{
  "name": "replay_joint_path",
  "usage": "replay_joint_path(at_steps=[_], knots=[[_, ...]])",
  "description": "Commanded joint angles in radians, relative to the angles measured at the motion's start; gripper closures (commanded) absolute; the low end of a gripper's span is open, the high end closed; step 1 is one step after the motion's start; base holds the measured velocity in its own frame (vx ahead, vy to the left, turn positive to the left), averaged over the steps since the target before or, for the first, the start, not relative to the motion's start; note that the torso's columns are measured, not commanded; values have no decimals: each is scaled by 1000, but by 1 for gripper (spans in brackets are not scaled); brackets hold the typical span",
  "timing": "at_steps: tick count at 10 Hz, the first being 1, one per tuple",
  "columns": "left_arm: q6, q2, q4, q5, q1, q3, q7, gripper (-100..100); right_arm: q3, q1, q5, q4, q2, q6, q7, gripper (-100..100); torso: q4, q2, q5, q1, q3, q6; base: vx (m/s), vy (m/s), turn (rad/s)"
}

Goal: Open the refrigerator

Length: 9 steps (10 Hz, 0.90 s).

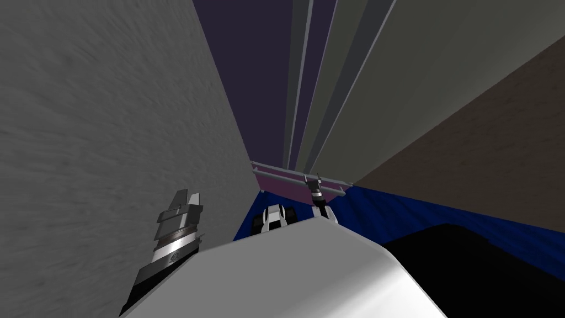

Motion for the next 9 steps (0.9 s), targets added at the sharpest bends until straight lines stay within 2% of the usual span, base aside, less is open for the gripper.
replay_joint_path(at_steps=[1,2,3,4,5,6,8,9], knots=[[0,0,0,0,0,0,0,0,-12,52,-18,-61,-8,5,-21,-100,0,0,0,0,-1,-1,49,28,91],[0,0,0,0,0,0,0,0,-20,86,-29,-90,-13,4,-32,-100,1,0,1,1,0,-1,69,31,132],[0,0,0,0,0,0,0,0,-20,86,-29,-96,-13,4,-32,-100,2,-1,2,1,-1,-2,37,29,51],[0,0,0,0,0,0,0,0,-29,120,-40,-126,-19,3,-42,-100,5,-1,5,0,-2,-2,43,36,134],[0,0,0,0,0,0,0,0,-20,132,-29,-118,-13,21,-43,-100,6,0,6,2,-2,-2,11,12,-5],[0,0,0,0,0,0,0,0,-20,90,-29,-96,-13,4,-32,100,3,2,3,2,0,-1,-20,-10,-95],[0,0,0,0,0,0,0,0,-20,86,-29,-96,-13,4,-32,100,7,5,6,-1,1,2,-12,-9,-3],[0,0,0,0,0,0,0,0,-12,60,-18,-66,-8,5,-21,100,8,4,7,-1,0,2,-30,-14,-87]])
